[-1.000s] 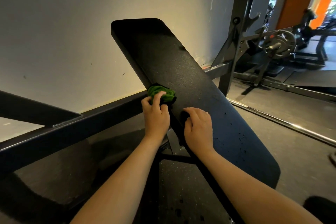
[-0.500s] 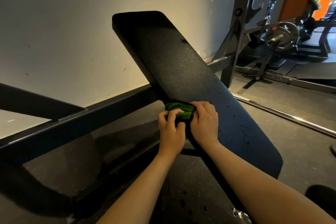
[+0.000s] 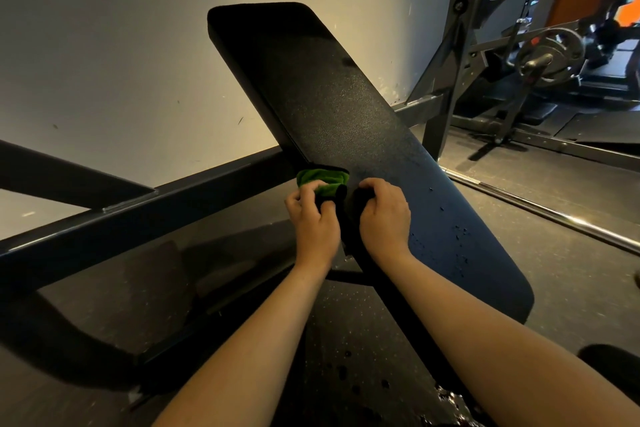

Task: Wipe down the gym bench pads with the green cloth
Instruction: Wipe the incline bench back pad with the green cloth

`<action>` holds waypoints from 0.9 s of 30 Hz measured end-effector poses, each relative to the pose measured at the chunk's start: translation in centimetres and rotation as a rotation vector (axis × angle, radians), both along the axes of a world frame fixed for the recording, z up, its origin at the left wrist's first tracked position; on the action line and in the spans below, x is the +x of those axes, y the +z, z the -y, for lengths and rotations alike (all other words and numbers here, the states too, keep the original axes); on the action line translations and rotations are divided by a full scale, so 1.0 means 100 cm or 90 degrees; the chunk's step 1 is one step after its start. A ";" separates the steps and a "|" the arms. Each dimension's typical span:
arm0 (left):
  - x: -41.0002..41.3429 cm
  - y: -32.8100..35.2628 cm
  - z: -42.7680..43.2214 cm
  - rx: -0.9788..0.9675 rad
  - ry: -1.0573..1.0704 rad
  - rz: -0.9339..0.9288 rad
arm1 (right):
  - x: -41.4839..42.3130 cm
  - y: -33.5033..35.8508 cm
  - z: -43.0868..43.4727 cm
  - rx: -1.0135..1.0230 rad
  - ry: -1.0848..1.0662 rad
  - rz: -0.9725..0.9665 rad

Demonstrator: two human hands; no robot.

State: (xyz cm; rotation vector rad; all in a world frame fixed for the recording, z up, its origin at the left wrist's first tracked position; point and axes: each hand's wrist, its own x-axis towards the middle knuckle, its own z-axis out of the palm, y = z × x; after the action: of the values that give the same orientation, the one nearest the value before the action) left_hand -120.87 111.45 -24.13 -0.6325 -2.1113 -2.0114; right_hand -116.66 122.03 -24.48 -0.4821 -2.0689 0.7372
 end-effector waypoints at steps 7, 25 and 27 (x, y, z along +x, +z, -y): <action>0.039 -0.026 -0.005 -0.028 -0.009 0.007 | 0.033 -0.010 -0.015 0.108 0.107 0.177; 0.047 -0.013 -0.006 0.016 0.064 0.058 | 0.058 -0.033 -0.007 0.038 -0.034 0.110; 0.044 -0.008 -0.010 0.014 0.061 0.055 | 0.058 -0.034 -0.006 0.042 -0.035 0.117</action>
State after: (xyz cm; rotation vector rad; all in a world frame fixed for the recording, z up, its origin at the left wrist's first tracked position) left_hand -116.47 112.49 -24.92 -0.4393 -2.1199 -2.0421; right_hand -110.82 122.61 -27.86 -0.5846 -2.2333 0.6094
